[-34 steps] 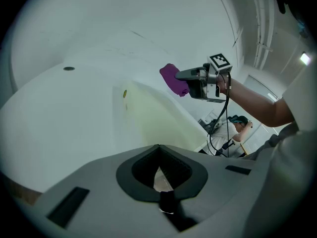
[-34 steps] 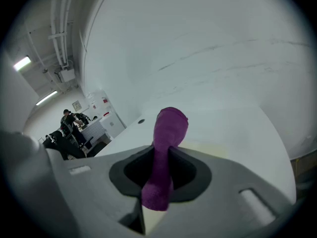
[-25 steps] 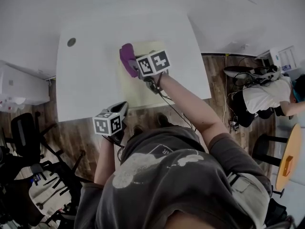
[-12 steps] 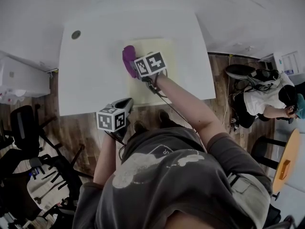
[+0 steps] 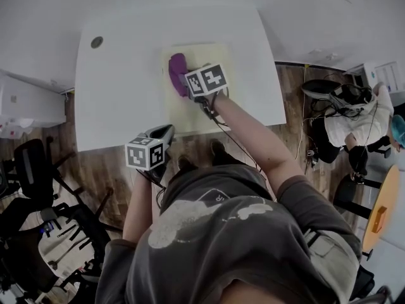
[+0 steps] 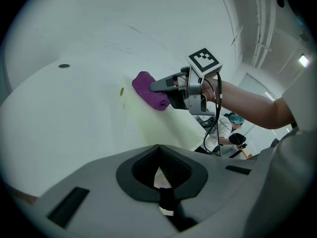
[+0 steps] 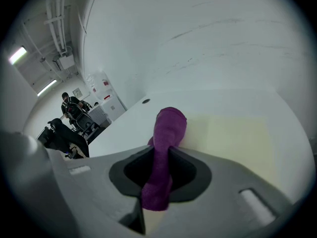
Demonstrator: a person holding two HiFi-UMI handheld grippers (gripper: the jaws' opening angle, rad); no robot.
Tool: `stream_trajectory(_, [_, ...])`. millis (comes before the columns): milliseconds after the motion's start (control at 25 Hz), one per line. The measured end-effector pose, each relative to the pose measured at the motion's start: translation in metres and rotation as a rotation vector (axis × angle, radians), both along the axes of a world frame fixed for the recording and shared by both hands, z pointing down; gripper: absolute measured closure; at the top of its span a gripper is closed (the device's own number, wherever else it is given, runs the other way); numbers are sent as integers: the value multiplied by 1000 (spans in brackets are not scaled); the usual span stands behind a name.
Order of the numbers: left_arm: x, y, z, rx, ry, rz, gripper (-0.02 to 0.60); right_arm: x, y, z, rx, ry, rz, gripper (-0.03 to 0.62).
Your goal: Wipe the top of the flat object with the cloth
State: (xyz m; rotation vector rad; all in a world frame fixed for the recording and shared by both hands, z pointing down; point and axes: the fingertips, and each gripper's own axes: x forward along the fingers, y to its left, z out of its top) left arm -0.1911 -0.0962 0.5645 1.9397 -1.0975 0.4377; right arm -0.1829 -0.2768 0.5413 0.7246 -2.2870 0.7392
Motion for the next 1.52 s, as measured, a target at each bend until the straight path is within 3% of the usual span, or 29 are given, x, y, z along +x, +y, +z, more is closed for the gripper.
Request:
stream_trajectory(960, [1,4,-1,10,-120,19,581,127,-19,5,18,25,197,519])
stream_trajectory(1520, [5,2,1,4,-119,36,581,170,-24,1,-15,9,323,519])
